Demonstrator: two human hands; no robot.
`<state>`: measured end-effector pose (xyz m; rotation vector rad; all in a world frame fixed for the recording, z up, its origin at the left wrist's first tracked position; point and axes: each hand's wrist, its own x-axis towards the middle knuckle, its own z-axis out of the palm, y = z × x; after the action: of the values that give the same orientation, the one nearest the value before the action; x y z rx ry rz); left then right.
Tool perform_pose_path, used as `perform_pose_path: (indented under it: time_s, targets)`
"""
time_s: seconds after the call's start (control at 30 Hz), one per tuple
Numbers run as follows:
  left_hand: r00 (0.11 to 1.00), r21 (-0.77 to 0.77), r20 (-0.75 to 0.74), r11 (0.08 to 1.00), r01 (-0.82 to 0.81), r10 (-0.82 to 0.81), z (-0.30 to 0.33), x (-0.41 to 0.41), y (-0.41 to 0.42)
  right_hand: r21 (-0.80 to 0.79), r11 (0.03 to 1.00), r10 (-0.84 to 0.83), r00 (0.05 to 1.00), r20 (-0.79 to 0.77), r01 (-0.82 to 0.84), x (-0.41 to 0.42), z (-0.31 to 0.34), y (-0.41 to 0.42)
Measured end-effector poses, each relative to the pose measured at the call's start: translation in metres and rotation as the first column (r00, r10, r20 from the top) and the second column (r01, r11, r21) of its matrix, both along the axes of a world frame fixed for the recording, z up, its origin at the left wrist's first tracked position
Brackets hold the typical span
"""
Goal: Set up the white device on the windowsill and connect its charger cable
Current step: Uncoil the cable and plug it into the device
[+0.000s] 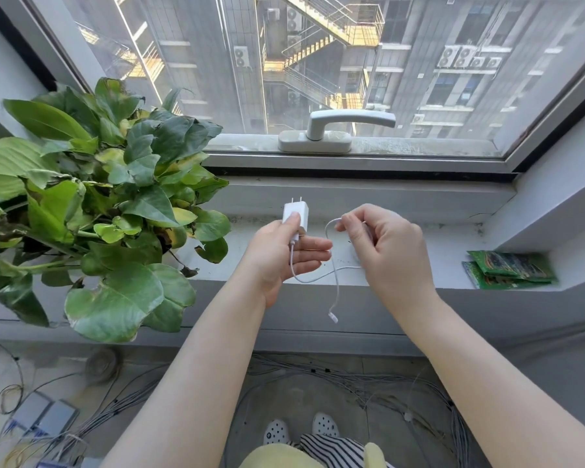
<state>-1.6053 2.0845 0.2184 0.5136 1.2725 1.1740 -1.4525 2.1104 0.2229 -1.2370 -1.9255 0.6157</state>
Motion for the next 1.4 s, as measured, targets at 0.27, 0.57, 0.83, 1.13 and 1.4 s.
perform_pose_path:
  time_s: [0.27,0.57,0.83,1.13,1.4]
  targets:
    - [0.998,0.014,0.066,1.000,-0.014,0.013,0.004,0.000,0.002,-0.097,0.942,0.308,0.944,-0.120,-0.320,-0.007,-0.013,-0.029]
    - [0.982,0.136,0.118,0.982,0.129,-0.145,0.008,-0.004,-0.004,-0.507,0.827,0.259,0.965,-0.037,-0.242,-0.020,-0.036,0.021]
    - [0.989,0.109,0.118,0.991,0.079,-0.092,0.005,-0.008,-0.006,-0.501,0.770,0.386,0.914,-0.127,-0.395,-0.012,-0.013,0.011]
    - [0.919,-0.013,-0.394,0.999,-0.033,0.025,-0.013,-0.015,-0.005,-0.362,0.923,-0.215,0.603,-0.768,-0.132,0.009,0.016,0.010]
    - [0.646,0.046,-0.761,0.998,-0.031,0.055,-0.020,-0.019,-0.009,0.393,0.900,-0.134,0.978,-0.161,0.188,0.048,0.056,0.015]
